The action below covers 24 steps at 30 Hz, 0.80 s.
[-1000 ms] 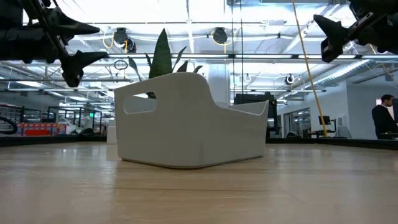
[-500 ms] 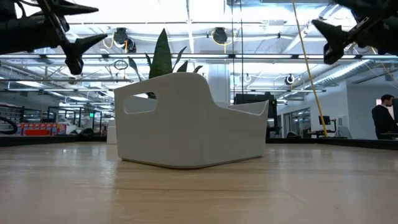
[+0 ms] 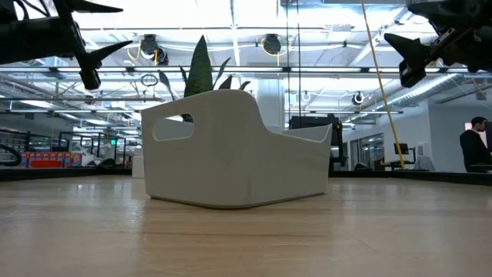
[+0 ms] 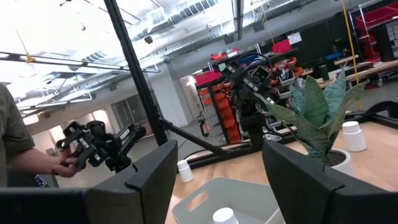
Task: Pick and place pill bottles into a basket
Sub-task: Put the white medicine bottle into the gray bin
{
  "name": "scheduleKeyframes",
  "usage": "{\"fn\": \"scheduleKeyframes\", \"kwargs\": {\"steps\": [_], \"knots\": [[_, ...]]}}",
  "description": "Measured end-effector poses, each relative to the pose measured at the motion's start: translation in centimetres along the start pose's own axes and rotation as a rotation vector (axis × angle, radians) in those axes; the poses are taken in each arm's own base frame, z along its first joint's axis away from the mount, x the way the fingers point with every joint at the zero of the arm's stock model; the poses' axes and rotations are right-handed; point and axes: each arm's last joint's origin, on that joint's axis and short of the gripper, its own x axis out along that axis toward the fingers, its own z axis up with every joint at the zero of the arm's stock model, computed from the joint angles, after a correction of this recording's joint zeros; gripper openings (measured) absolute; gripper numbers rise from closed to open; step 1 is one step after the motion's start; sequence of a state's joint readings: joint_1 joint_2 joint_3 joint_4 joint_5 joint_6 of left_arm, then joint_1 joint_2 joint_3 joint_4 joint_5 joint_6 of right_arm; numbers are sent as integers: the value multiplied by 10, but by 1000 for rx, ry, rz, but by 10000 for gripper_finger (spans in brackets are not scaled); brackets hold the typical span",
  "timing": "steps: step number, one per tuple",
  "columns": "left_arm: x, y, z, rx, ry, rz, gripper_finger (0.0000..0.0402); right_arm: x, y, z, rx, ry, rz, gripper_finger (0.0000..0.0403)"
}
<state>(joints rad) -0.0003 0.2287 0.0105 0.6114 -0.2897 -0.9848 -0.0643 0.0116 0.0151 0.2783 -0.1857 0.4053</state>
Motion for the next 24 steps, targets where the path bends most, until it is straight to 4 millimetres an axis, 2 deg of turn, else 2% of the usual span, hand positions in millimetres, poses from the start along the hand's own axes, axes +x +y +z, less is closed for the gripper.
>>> {"fn": "scheduleKeyframes", "kwargs": {"steps": [4,14,16,19,24], "knots": [[0,2,4,-22,-140,86,246,0,0,0,-1,0,0,230],[0,2,10,-140,-298,152,246,0,0,0,-1,0,-1,227],[1,-6,16,-122,-333,132,246,0,0,0,-1,0,-1,229],[7,-27,31,-41,-382,101,246,0,0,0,-1,0,-1,231],[19,-61,56,83,-369,242,246,0,0,0,-1,0,-1,227]]}}
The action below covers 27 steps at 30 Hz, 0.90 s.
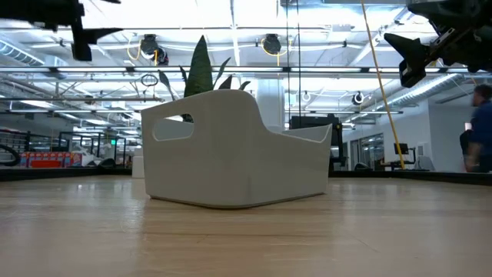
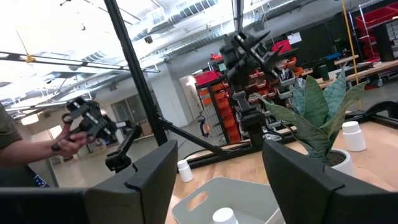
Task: Pick and place pill bottles into a basket
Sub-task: Put the white medicine bottle into the gray bin
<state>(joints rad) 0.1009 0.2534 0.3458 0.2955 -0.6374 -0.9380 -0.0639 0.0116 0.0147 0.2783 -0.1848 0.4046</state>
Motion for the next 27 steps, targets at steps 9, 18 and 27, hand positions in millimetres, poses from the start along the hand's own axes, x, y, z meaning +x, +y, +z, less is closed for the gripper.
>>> {"fn": "scheduleKeyframes", "kwargs": {"steps": [9,18,27], "knots": [[31,-48,21,191,204,340,246,0,0,0,0,0,0,231],[82,-71,29,308,428,577,246,0,0,0,0,0,0,229],[120,-93,62,512,325,588,246,0,0,0,0,1,0,227]]}}
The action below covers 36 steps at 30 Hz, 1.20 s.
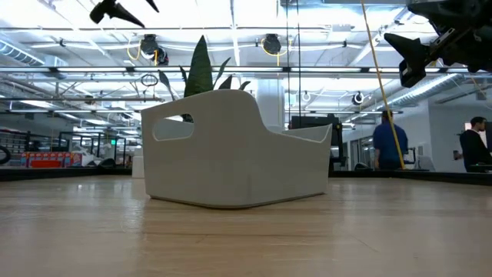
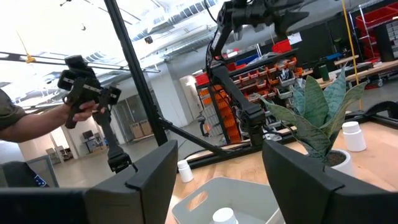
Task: Pick and place pill bottles into a basket
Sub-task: Put the white medicine bottle into the gray bin
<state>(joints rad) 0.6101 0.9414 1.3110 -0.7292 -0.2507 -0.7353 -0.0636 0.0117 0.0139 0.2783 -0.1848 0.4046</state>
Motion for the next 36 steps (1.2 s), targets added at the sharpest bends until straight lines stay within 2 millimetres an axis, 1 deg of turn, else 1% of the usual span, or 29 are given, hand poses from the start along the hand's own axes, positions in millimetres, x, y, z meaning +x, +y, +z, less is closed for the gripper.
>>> {"fn": "scheduleKeyframes", "kwargs": {"steps": [2,5,8,10,16,19,24,27,32,36], "knots": [[6,2,5,-2,41,17,246,0,0,0,0,0,0,227],[22,11,6,-15,183,75,246,0,0,0,0,0,0,230],[46,22,0,-25,345,156,246,0,0,0,0,0,0,231],[62,27,-3,-21,424,172,246,0,0,0,0,0,0,229],[95,39,-9,7,546,214,246,0,0,0,0,0,0,228],[104,45,-12,41,587,246,246,0,0,0,0,0,0,231],[117,58,-18,89,663,360,246,0,0,0,0,0,0,228],[127,62,-21,111,697,369,246,0,0,0,0,0,0,227],[149,68,-31,137,773,395,246,0,0,0,0,-1,1,231],[157,73,-37,148,822,422,246,0,0,0,0,-1,0,232]]}}
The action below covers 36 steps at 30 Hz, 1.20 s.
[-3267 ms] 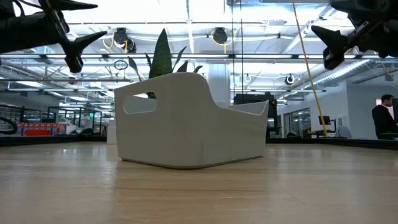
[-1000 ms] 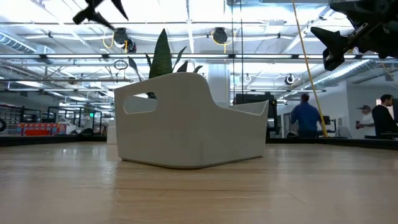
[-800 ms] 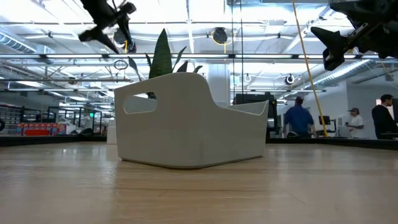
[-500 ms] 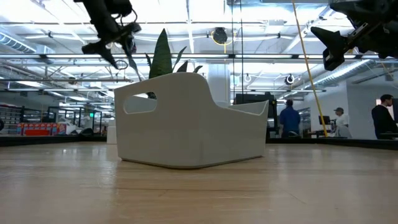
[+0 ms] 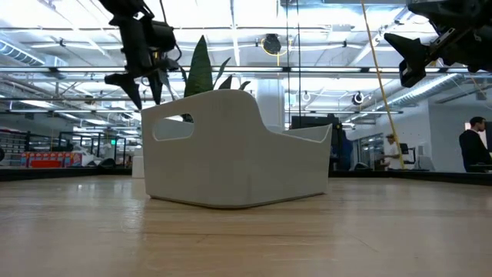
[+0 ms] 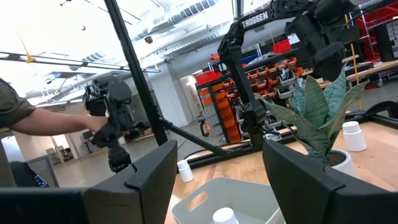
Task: Pick and place pill bottles into a basket
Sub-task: Put the white medicine bottle into the gray bin
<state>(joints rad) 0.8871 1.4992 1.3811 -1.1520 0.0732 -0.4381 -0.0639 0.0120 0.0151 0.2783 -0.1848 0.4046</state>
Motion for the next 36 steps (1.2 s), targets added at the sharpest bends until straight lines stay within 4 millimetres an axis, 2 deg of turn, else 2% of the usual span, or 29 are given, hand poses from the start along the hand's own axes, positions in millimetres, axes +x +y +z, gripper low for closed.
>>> {"fn": "scheduleKeyframes", "kwargs": {"steps": [6,17,27,36], "knots": [[13,0,-4,11,43,76,246,0,0,0,0,0,0,232],[46,7,-19,-35,120,49,246,0,0,0,0,0,0,228],[61,7,-18,-54,62,19,246,0,0,0,0,0,0,232],[61,7,-13,-53,1,41,246,0,0,0,0,0,0,232]]}}
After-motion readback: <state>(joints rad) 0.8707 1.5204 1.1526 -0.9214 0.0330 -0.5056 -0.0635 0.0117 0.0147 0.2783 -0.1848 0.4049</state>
